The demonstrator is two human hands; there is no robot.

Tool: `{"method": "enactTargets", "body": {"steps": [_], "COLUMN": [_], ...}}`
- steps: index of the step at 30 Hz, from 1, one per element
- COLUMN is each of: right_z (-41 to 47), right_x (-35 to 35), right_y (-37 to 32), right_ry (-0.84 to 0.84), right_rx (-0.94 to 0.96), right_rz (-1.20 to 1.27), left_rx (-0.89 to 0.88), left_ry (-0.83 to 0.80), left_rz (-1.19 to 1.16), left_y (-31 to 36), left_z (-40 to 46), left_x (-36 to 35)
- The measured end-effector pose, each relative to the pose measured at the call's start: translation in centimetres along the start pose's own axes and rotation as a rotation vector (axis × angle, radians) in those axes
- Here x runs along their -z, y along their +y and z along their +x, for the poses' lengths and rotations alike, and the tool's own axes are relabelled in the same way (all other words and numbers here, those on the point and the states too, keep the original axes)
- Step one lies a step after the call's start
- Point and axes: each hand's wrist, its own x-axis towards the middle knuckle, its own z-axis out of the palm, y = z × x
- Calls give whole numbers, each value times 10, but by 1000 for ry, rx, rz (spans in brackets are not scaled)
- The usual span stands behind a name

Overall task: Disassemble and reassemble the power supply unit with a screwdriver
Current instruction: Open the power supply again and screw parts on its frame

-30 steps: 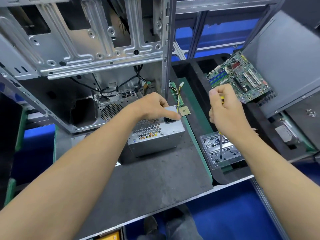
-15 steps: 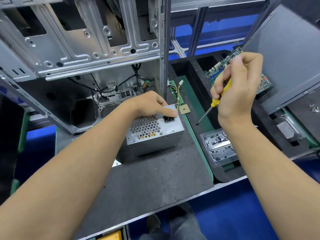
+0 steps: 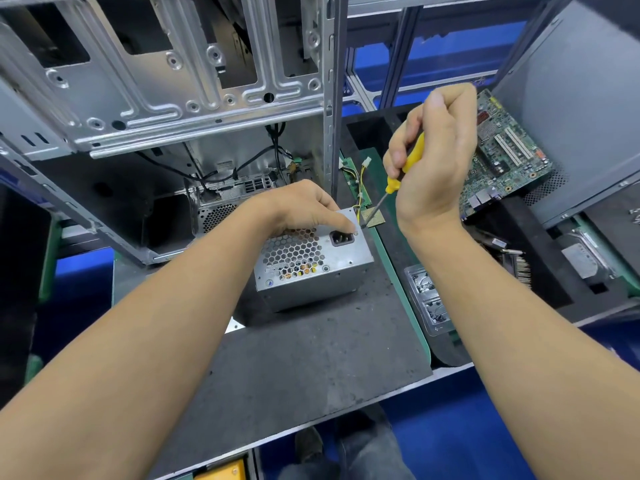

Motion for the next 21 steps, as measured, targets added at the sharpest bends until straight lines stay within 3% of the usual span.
{"method": "enactTargets", "body": {"steps": [21], "right_z": [-6], "right_x": [-4], "right_y": [11], "right_ry": [-24], "right_rx": [-11], "right_rz": [-40], "left_rx": [8], "left_ry": [30], "left_rz": [-36], "left_y": [-2], "left_z": [2], "left_x": [-3]}}
